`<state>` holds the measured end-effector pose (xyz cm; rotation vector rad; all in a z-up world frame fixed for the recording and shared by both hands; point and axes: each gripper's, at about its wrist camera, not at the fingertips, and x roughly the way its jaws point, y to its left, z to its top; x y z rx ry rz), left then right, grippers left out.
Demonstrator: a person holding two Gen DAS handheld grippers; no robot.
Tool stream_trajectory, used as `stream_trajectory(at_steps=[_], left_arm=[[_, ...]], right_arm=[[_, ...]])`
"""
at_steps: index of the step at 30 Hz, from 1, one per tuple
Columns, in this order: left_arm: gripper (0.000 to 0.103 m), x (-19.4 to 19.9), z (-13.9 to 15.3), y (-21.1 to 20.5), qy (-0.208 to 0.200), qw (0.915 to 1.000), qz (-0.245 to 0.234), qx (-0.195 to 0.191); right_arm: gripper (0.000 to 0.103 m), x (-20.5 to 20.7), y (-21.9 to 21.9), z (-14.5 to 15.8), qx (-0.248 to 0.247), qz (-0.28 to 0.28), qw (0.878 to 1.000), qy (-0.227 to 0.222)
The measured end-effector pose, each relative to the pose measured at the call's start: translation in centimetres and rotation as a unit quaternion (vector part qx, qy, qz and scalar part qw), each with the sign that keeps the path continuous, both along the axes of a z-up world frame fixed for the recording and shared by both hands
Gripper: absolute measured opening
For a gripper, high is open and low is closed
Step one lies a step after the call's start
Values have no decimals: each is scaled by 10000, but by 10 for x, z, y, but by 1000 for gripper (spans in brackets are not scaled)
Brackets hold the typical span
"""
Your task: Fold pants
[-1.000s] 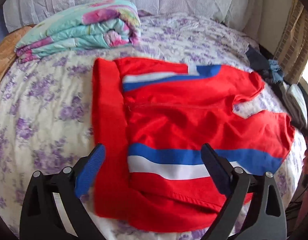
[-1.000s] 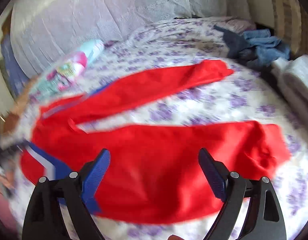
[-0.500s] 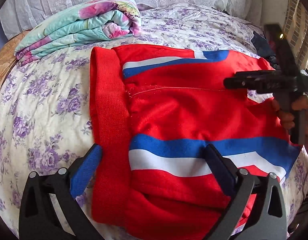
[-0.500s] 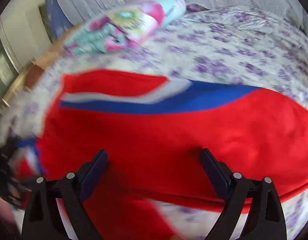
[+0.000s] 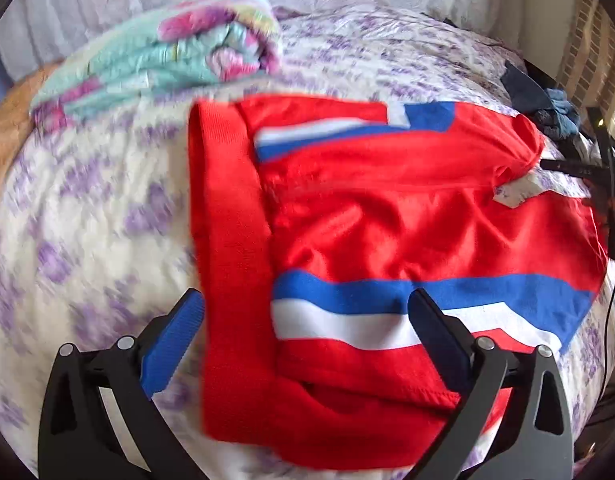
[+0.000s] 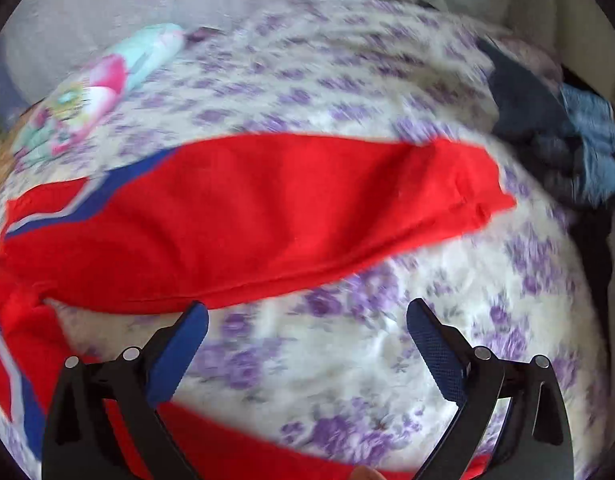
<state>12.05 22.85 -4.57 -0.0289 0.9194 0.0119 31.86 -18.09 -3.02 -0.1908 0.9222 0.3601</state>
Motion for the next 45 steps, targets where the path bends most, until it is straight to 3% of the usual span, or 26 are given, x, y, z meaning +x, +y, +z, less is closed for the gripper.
stream_trajectory(at_steps=[1, 3, 4, 6, 7, 11, 15, 16, 17, 18, 22, 24, 29, 33, 37, 40, 41, 42, 43, 45], left_arm=[[99, 0, 7, 2, -73, 9999, -14, 147], [99, 6, 22, 10, -174, 9981, 29, 588], [99, 10, 27, 14, -167, 9973, 19, 717], [99, 22, 38, 28, -92, 9970, 10, 768], [99, 29, 43, 37, -43, 9976, -14, 693], [99, 57, 60, 62, 84, 9990, -349, 258], [99, 94, 66, 73, 443, 9955, -816, -177], [99, 103, 67, 73, 498, 9947, -883, -179], [99, 114, 68, 73, 569, 9934, -987, -166], [99, 122, 68, 73, 639, 9918, -1095, -154], [98, 151, 60, 75, 1008, 9849, -1382, -251], [88, 163, 51, 77, 1208, 9811, -1491, -268], [73, 189, 22, 85, 1745, 9713, -1579, -357], [73, 204, 5, 81, 2013, 9576, -1938, -704], [73, 216, -8, 68, 2166, 9464, -2265, -778], [69, 220, -10, 64, 2215, 9446, -2308, -732], [54, 220, -7, 63, 2166, 9447, -2354, -721], [38, 220, -3, 63, 2111, 9445, -2400, -763], [27, 219, 1, 63, 2037, 9470, -2379, -708], [22, 215, 10, 69, 1936, 9485, -2360, -850]], right_arm=[[100, -6, 7, 8, 32, 252, 9997, -59], [100, -24, 26, 21, 32, 961, 9936, -591], [100, -35, 41, 23, -259, 1598, 9844, -691], [100, -46, 71, 22, -1038, 2183, 9690, -505], [100, -49, 82, 26, -1244, 2228, 9656, -502], [99, -49, 105, 54, -956, 2594, 9602, -408], [99, -35, 134, 72, -1073, 2858, 9508, -517], [98, -26, 142, 76, -1046, 2926, 9495, -430], [90, -18, 148, 75, -1072, 2966, 9482, -384], [82, -6, 156, 74, -1156, 3039, 9451, -339], [73, 30, 179, 61, -1489, 3259, 9334, -184], [69, 47, 188, 51, -1583, 3371, 9280, -62], [69, 84, 202, 27, -1883, 3650, 9117, 100], [68, 112, 202, 14, -1924, 3736, 9067, 365], [67, 122, 206, -6, -2117, 4128, 8817, 857], [48, 123, 207, -18, -2144, 4200, 8747, 1120], [33, 121, 208, -18, -2111, 4250, 8731, 1123], [8, 117, 207, -15, -2116, 4294, 8717, 1050], [5, 115, 206, -11, -2148, 4287, 8727, 919], [4, 110, 200, -1, -2027, 4253, 8779, 857]])
